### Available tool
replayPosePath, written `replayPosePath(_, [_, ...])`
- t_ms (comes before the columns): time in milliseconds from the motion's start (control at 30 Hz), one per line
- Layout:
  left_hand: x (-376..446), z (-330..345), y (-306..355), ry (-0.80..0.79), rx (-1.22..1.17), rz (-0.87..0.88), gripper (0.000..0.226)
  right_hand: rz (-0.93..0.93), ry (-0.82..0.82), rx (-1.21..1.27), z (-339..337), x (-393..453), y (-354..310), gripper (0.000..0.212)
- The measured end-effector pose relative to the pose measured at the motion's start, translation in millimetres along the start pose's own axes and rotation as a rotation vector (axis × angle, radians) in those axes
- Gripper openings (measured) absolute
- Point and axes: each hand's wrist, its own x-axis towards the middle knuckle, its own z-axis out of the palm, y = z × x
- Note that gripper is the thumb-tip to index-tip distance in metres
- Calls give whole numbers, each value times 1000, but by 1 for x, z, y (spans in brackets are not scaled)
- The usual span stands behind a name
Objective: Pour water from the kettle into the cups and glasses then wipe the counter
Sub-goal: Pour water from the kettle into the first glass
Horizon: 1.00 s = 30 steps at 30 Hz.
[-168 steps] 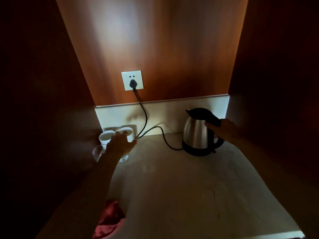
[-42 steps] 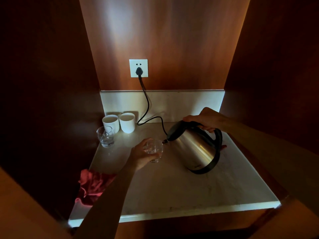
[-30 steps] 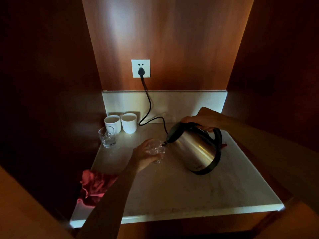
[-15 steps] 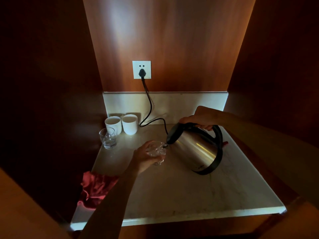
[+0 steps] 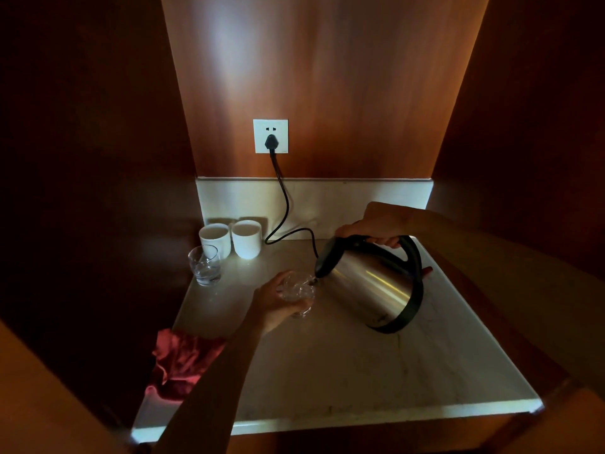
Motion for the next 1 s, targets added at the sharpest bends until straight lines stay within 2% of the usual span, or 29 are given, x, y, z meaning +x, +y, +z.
replayPosePath(300, [-2,-1,1,-13,-1,9,70,11,-14,16,0,0,0,56])
replayPosePath(600, [5,-2,-8,-12,69,16,82,61,55,175,7,-3,22,55])
replayPosePath(767, [5,-3,-7,-11,90,16,79,73,111,351,4,-10,39,58])
replayPosePath(900, [7,-2,-8,-10,63,-2,88,32,197,550,4,-16,55,59])
replayPosePath(1000, [7,-1,-7,11,96,-8,81,5,286,685,6,-17,64,59])
